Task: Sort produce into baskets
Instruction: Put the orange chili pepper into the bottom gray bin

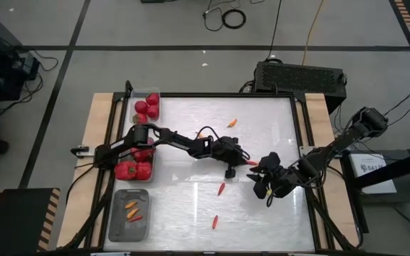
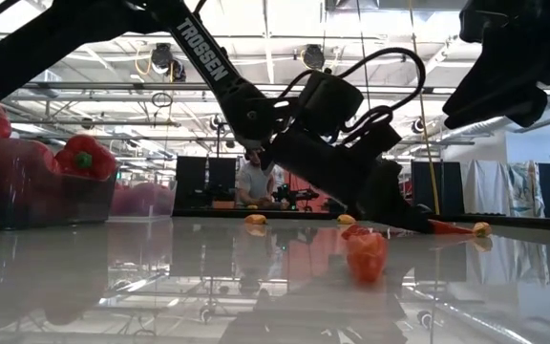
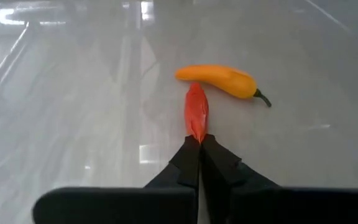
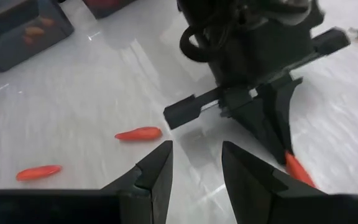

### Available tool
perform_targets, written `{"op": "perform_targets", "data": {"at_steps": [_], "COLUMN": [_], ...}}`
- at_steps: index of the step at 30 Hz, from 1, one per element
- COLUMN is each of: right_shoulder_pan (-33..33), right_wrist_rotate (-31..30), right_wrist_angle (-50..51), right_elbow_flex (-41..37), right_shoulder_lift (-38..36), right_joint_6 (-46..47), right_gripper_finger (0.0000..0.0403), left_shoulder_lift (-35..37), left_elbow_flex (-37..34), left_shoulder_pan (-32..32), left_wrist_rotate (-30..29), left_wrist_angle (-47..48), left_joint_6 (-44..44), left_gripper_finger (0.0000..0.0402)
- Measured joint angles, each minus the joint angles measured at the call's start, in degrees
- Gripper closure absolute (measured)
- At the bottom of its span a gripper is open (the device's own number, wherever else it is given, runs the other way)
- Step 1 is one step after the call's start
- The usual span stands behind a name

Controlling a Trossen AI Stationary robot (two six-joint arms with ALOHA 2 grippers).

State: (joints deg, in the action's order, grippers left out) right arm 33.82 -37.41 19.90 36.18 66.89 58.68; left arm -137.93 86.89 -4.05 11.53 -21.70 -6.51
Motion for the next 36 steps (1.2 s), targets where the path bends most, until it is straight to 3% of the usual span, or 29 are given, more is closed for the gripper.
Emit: {"op": "perform_targets", "data": {"at_steps": [5,10,19,29,33,36], "right_shoulder_pan": [0.02,0.02,0.02,0.02,0.02,0.02], "right_wrist_rotate": [1.67,1.73,1.7,1.68,1.66,1.63], "right_wrist_angle": [0.0,0.09,-0.24,-0.42,-0.39,-0.42], "right_elbow_flex": [0.0,0.0,0.02,0.02,0.02,0.02], "right_shoulder_lift": [0.0,0.0,-0.02,-0.02,-0.02,-0.02], "right_joint_6": [0.55,-0.15,-0.83,-0.59,0.51,0.61], "right_gripper_finger": [0.0273,0.0273,0.0273,0.0273,0.0273,0.0273], "left_shoulder_lift": [1.52,6.91,22.5,38.45,43.48,46.42], "left_elbow_flex": [0.0,-0.13,-0.11,-0.11,-0.11,-0.11], "left_shoulder_pan": [0.33,2.33,9.0,28.73,38.55,45.83], "left_wrist_rotate": [-0.2,-0.39,-4.06,-11.87,-18.93,-20.42], "left_wrist_angle": [3.91,13.69,48.42,83.65,90.69,93.88], "left_joint_6": [1.71,1.7,1.68,19.42,30.64,39.68], "left_gripper_finger": [0.0392,0.0398,0.04,0.0395,0.0393,0.0393]}}
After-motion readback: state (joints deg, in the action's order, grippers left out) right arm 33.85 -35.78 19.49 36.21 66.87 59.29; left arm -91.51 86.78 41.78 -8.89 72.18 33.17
